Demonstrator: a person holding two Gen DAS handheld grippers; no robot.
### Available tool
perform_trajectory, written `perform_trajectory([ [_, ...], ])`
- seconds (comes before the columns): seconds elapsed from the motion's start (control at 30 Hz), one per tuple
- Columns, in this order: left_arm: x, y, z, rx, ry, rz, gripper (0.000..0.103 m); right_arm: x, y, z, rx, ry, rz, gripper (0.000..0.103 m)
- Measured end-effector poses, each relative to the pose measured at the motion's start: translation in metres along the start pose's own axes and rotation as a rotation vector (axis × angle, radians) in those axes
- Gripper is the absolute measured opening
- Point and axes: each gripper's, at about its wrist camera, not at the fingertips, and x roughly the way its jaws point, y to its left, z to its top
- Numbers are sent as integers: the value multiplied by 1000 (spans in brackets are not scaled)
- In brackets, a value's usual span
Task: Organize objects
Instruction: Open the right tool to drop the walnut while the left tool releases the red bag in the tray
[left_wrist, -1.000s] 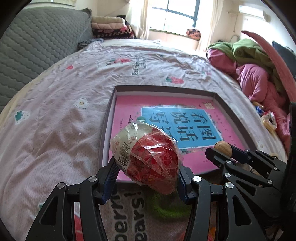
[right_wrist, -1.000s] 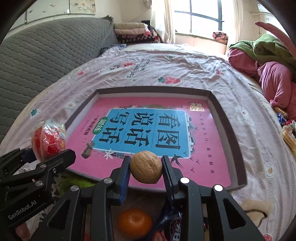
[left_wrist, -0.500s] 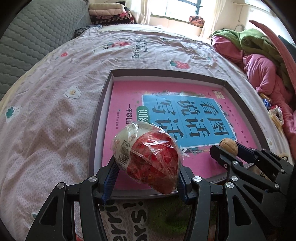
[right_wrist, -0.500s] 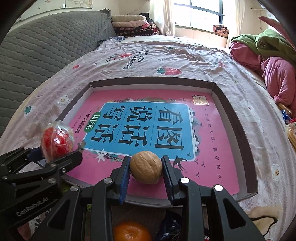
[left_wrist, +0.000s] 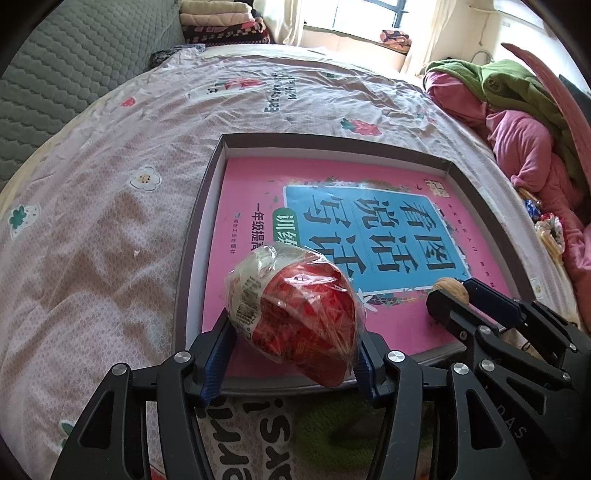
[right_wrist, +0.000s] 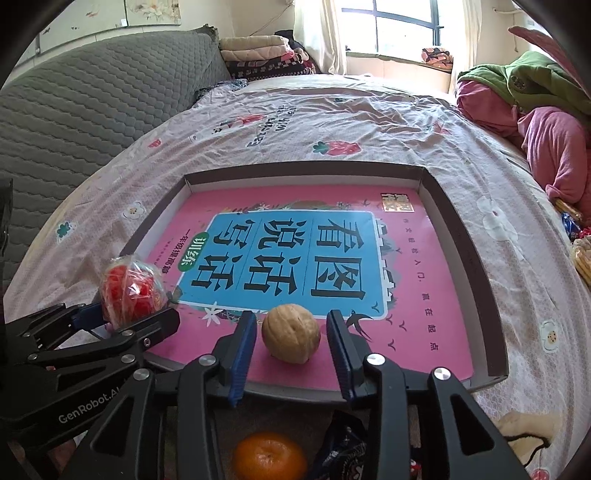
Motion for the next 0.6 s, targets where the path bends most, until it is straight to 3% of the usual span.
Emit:
perform_trajectory([
  [0.6, -48, -4, -18, -2, -66, 14, 67, -57, 1, -9, -3, -75, -3, 49],
])
